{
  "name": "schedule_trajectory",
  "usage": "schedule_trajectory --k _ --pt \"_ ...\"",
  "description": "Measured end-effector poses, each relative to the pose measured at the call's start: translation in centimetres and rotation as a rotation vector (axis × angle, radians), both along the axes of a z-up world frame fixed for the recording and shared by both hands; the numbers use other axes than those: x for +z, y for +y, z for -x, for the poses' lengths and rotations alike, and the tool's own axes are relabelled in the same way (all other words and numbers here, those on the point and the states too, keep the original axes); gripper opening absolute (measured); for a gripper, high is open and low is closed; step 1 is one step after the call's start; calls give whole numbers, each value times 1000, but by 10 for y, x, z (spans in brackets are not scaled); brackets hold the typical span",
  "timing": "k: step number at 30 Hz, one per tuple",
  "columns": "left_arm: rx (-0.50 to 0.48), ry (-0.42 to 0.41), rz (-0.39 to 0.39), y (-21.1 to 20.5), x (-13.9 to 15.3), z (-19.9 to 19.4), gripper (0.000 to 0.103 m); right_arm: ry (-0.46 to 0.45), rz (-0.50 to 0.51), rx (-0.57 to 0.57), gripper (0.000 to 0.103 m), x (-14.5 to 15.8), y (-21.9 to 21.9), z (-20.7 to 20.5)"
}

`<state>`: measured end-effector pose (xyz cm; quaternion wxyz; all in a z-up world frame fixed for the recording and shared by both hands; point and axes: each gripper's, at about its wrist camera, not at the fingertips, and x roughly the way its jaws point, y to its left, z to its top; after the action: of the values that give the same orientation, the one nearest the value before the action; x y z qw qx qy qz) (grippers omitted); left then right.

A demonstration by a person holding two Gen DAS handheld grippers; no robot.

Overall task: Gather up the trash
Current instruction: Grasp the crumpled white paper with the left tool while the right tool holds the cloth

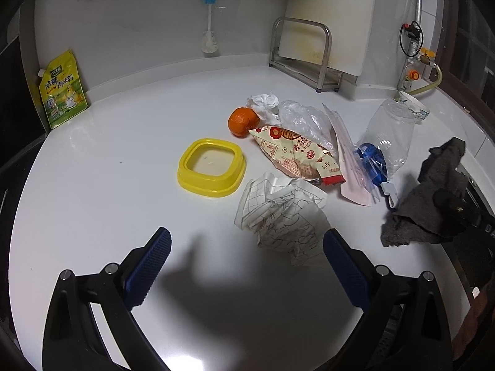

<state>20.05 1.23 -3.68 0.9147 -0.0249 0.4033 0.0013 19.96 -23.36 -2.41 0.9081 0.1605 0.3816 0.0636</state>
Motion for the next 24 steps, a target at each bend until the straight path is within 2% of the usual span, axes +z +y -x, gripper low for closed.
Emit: schedule_trajectory --k 8,14,17,21,22,23,24 --pt "5 13 -19 -12 -4 -5 97 -69 -44 18 13 4 -26 31" --pt "20 33 -71 -22 -16 -16 97 -90 -88 24 13 1 -38 38" --pt "39 53 -61 -20 -22 -21 97 -100 -91 32 13 0 -39 40" --pt "45 15 -60 -20 -20 -19 95 -115 -102 44 13 0 -39 43" --pt "43 -2 -73 -22 -18 -17 90 -113 -103 46 13 -1 -40 43" --pt "36 -9 -78 -24 -17 -16 76 -111 -103 46 13 -2 -40 43" --pt "27 -3 -77 -26 -16 -17 69 -110 -103 45 13 -2 -39 44"
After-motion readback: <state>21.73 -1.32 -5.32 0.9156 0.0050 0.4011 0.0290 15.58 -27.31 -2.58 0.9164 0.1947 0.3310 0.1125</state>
